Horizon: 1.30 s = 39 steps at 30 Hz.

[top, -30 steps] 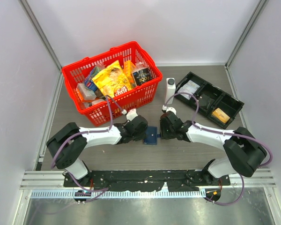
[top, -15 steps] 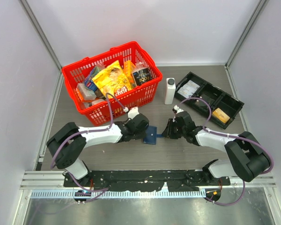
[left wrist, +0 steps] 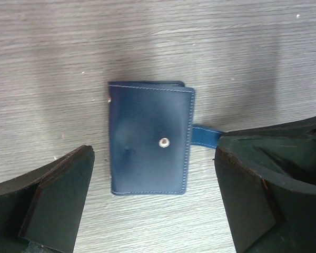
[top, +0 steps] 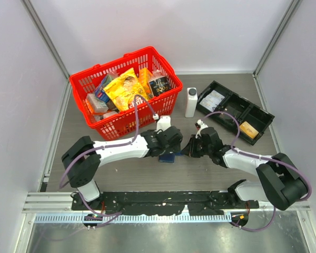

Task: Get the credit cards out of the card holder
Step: Open the card holder at the center of the board.

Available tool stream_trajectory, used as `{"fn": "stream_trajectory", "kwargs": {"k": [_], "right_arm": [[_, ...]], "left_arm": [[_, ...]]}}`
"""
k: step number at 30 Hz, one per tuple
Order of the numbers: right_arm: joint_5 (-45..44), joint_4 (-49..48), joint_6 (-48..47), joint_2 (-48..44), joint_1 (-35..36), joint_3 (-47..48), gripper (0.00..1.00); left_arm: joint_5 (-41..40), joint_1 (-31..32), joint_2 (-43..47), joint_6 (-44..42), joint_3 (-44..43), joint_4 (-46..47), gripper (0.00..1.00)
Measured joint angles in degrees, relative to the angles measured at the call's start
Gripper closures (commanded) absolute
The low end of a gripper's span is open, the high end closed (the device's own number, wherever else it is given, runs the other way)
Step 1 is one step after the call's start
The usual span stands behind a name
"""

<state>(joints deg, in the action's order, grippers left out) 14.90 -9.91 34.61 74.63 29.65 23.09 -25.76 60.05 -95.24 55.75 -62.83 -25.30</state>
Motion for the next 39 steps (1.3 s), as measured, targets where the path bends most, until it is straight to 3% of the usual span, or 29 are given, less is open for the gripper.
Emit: {"fn": "stream_trajectory", "kwargs": {"k": [6, 20, 29, 39], "right_arm": [[0.0, -0.4, 0.1, -1.3, 0.0, -0.7, 0.99], [-0.2, -0.3, 0.1, -2.0, 0.0, -1.3, 0.99], [-0.6, 0.3, 0.0, -3.0, 0.0, -1.3, 0.99], [-1.1, 1.6, -0.8, -3.9, 0.0, -1.3, 0.99]], "left_arm": [[-2.3, 1.9, -7.5, -2.4, -8.8, -4.5, 0.0], [-1.6, 2.2, -16.2, -5.6, -14.5, -12.0, 0.01], [-2.8, 2.3, -15.7, -5.3, -14.6, -12.8, 0.4], [-4.5, 0.8, -6.0, -4.7, -9.0, -11.6, 0.61]]}}
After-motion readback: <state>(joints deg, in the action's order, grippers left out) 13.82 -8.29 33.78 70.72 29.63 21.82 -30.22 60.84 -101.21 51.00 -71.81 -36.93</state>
